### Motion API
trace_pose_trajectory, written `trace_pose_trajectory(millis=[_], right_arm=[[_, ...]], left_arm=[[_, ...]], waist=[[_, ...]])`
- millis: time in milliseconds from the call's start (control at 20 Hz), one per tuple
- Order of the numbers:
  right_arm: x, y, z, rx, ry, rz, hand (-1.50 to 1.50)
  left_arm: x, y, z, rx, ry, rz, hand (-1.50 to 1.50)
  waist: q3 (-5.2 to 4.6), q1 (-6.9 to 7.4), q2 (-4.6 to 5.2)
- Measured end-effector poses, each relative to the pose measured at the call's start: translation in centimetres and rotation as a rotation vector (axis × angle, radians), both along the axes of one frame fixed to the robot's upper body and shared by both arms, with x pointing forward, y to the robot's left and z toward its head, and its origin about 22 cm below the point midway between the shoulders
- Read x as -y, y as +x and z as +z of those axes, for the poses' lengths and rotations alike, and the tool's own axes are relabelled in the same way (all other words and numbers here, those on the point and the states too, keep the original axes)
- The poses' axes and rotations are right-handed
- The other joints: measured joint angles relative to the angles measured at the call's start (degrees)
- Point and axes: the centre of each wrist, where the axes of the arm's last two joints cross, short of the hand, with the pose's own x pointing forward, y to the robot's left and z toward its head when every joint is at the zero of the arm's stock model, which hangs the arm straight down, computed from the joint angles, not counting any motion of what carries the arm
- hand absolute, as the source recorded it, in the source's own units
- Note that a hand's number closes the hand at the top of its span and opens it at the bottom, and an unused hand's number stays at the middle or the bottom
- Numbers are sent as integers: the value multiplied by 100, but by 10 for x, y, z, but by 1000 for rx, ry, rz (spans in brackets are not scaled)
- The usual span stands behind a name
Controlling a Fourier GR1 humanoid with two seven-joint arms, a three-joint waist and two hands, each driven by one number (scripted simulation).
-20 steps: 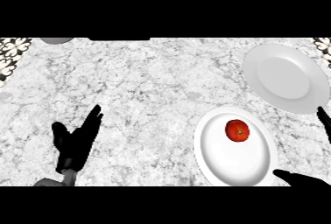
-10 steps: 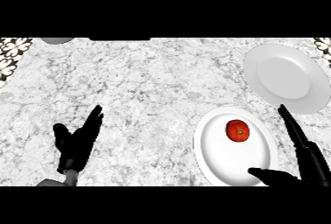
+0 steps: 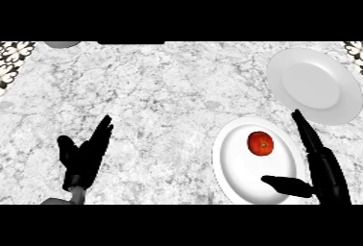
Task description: Pick the tomato from the plate and place it in the plate
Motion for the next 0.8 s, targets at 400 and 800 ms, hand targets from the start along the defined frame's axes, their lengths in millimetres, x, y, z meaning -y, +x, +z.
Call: trace_pose_trajectory(millis=[400, 800], right_arm=[[-13, 19, -12, -31, -53, -53, -150], [-21, 32, -22, -82, -74, -23, 150]], left_arm=[[-4, 2, -2, -1, -6, -2, 0], [-3, 1, 1, -1, 0, 3, 0]], waist=[[5, 8, -3], [2, 6, 2]])
